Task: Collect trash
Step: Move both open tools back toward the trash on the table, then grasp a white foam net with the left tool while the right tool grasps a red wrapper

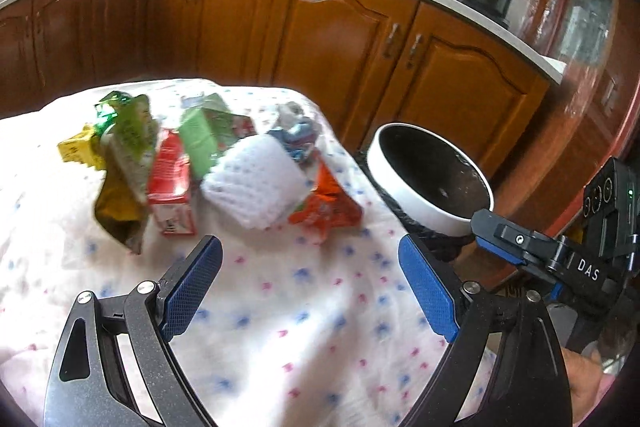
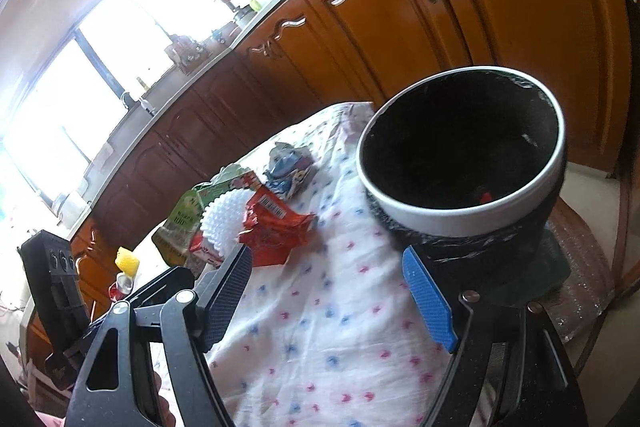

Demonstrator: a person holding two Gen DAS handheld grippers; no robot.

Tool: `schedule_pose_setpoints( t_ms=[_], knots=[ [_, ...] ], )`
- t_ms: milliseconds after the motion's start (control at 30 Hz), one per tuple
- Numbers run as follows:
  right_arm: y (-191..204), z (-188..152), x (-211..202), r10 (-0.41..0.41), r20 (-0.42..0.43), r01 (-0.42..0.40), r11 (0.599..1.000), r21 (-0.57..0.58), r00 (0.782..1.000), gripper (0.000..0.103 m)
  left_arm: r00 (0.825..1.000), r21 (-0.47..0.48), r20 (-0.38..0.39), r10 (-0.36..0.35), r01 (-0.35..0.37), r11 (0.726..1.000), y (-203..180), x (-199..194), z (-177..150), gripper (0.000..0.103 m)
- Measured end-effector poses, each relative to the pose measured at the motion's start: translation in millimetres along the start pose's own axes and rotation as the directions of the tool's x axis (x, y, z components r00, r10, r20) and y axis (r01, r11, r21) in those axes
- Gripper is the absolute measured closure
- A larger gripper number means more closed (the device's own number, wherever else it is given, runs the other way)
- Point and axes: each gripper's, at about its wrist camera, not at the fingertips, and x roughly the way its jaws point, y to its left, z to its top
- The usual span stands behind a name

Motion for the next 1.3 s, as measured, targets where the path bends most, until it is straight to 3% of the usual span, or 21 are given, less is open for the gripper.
schedule_pose_setpoints(
  t_ms=[333,433,567,800,900,933,967,1167,1233,1300],
  knots=[
    [18,1,23,0.032,-0.035,-0.034,0.999,-0.041,0.999,0.024,0.997,-0.023,0.0,0.072,-0.072,0.997,26,0,4,0.012],
    [24,4,36,0.037,-0.055,-0.042,0.996,-0.08,0.998,0.027,0.996,-0.013,-0.008,0.094,-0.094,0.995,30,5,9,0.02],
    [34,8,57,0.006,-0.108,-0.029,0.976,-0.216,0.994,0.041,0.992,0.015,-0.034,0.121,-0.12,0.993,32,16,16,0.03],
    [44,18,93,-0.032,-0.195,-0.05,0.913,-0.405,0.98,0.045,0.992,0.057,-0.055,0.114,-0.111,0.992,31,32,26,0.032],
    [49,18,103,-0.032,-0.213,-0.069,0.89,-0.45,0.976,0.061,0.992,0.066,-0.068,0.11,-0.105,0.992,31,41,31,0.032],
    [50,17,108,-0.034,-0.224,-0.076,0.883,-0.463,0.974,0.077,0.992,0.067,-0.071,0.108,-0.103,0.992,32,45,32,0.033],
    [50,17,111,-0.033,-0.233,-0.082,0.881,-0.466,0.972,0.081,0.992,0.071,-0.07,0.108,-0.103,0.992,31,47,34,0.034],
    [44,15,104,0.002,-0.222,-0.098,0.902,-0.421,0.975,0.089,0.993,0.082,-0.09,0.076,-0.069,0.994,31,56,39,0.06],
    [41,15,96,0.018,-0.208,-0.102,0.912,-0.397,0.978,0.09,0.993,0.079,-0.101,0.061,-0.053,0.995,31,58,38,0.076],
    [38,14,85,0.03,-0.191,-0.101,0.922,-0.373,0.981,0.09,0.993,0.076,-0.107,0.049,-0.041,0.996,31,59,37,0.082]
  ],
)
